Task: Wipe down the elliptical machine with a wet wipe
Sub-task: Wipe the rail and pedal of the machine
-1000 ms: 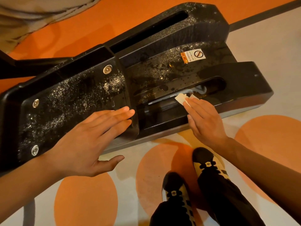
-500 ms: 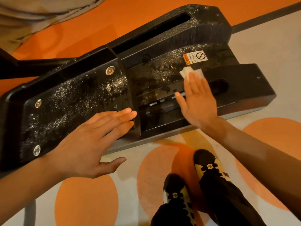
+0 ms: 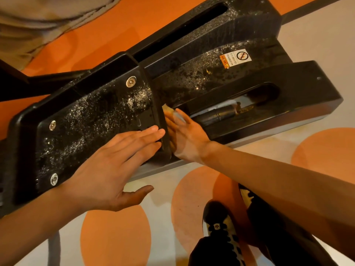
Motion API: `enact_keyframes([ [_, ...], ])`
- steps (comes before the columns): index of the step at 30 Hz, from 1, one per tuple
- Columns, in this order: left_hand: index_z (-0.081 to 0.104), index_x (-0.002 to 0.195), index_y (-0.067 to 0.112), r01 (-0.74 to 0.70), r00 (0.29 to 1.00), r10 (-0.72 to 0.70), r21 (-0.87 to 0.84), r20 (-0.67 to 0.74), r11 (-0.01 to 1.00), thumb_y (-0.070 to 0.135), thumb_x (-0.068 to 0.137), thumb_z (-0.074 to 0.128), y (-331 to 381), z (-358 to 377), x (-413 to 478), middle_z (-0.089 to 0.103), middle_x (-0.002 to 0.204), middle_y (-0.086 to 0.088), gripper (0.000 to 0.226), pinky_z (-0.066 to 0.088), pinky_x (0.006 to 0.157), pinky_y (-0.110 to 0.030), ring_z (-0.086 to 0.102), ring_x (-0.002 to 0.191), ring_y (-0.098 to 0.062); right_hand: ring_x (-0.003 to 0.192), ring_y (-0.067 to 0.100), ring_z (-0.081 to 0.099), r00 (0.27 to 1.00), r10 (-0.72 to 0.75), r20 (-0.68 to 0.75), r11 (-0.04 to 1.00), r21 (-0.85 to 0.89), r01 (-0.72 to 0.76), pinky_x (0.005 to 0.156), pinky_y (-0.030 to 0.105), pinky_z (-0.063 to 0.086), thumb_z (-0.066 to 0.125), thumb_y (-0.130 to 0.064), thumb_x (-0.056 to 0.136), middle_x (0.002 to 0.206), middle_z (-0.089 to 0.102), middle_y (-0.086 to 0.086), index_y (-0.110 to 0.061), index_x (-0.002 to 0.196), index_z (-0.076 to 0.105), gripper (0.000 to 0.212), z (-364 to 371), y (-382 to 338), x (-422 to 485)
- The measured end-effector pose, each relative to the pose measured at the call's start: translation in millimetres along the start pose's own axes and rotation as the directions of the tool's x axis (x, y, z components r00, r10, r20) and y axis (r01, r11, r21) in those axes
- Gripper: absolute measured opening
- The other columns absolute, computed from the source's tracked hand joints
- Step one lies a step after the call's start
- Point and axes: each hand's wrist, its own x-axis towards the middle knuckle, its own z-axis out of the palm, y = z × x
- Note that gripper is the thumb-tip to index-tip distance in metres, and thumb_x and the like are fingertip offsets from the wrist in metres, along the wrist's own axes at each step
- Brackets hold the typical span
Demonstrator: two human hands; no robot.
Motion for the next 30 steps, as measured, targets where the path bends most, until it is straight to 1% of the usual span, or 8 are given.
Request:
enact_keyframes([
  [6,0.043,0.149,0.005,-0.002,1.0,0.002,0.013,-0.011,1.0,0.056,0.103,0.045,-1,1,-1,0.037,0.164,-0.014,0.069,0.034,0.12,-0.05,0.031,0.155,-0.028,0.158,0.021,0.011,0.966,0.255,-0.051,0.967,0.026,-0.254,0.128,0.05,0.005,0.003,-0.057,0.105,0.169,0.022,0.007,-0.012,0.162,0.026,0.076,-14,81,-59],
  [12,0.041,0.15,0.007,0.002,1.0,-0.001,0.035,-0.02,0.999,0.059,0.103,0.041,0,2,-2,0.036,0.165,-0.013,0.07,0.034,0.121,-0.05,0.031,0.155,-0.027,0.156,0.028,0.02,0.849,0.517,-0.107,0.849,0.191,-0.493,0.128,0.052,0.009,0.015,-0.055,0.106,0.166,0.029,0.015,-0.005,0.159,0.028,0.075,-26,93,-75],
  [17,0.042,0.149,0.005,0.004,1.0,-0.005,0.034,0.009,0.999,0.059,0.103,0.04,0,1,-1,0.035,0.166,-0.014,0.071,0.031,0.122,-0.048,0.029,0.156,-0.027,0.155,0.032,0.02,0.967,0.243,-0.077,0.956,0.189,-0.225,0.128,0.048,0.01,-0.003,-0.052,0.097,0.164,0.032,0.015,-0.005,0.16,0.025,0.084,-18,21,-10],
  [19,0.042,0.149,0.005,0.009,1.0,-0.01,0.035,0.02,0.999,0.059,0.103,0.04,-1,0,0,0.034,0.166,-0.014,0.071,0.031,0.122,-0.048,0.028,0.157,-0.027,0.156,0.031,0.016,0.991,0.137,0.004,0.981,0.139,-0.136,0.128,0.047,0.006,-0.018,-0.051,0.086,0.167,0.027,0.012,-0.006,0.162,0.019,0.096,-22,11,9],
  [21,0.043,0.149,0.005,0.007,1.0,-0.008,0.031,0.025,0.999,0.059,0.103,0.04,-1,0,-1,0.034,0.166,-0.014,0.071,0.031,0.121,-0.048,0.028,0.157,-0.027,0.152,0.029,0.025,0.994,0.099,0.034,0.986,0.131,-0.103,0.127,0.046,0.009,-0.018,-0.054,0.083,0.163,0.034,0.01,-0.008,0.161,0.024,0.099,-29,19,15],
  [23,0.044,0.149,0.004,0.004,1.0,-0.005,0.02,0.02,1.0,0.058,0.104,0.04,-2,0,-2,0.034,0.166,-0.014,0.071,0.033,0.12,-0.049,0.029,0.156,-0.028,0.142,0.03,0.039,0.989,0.145,-0.026,0.983,0.121,-0.141,0.125,0.045,0.018,-0.004,-0.059,0.093,0.15,0.049,0.011,-0.008,0.154,0.038,0.091,-31,44,4],
  [26,0.045,0.149,0.004,-0.005,1.0,0.005,0.003,-0.008,1.0,0.059,0.104,0.041,-2,2,-3,0.035,0.166,-0.013,0.072,0.034,0.119,-0.05,0.031,0.155,-0.027,0.139,0.032,0.042,0.956,0.278,-0.095,0.96,0.038,-0.276,0.123,0.047,0.024,0.012,-0.063,0.102,0.142,0.053,0.013,-0.008,0.145,0.046,0.077,-27,108,-39],
  [30,0.044,0.149,0.005,-0.012,0.999,0.013,0.024,-0.032,1.0,0.06,0.103,0.041,-3,4,-3,0.034,0.167,-0.011,0.072,0.035,0.117,-0.051,0.032,0.155,-0.027,0.139,0.035,0.043,0.872,0.484,-0.077,0.875,0.007,-0.485,0.123,0.05,0.021,0.007,-0.067,0.101,0.144,0.053,0.017,-0.01,0.143,0.047,0.081,-39,205,-99],
])
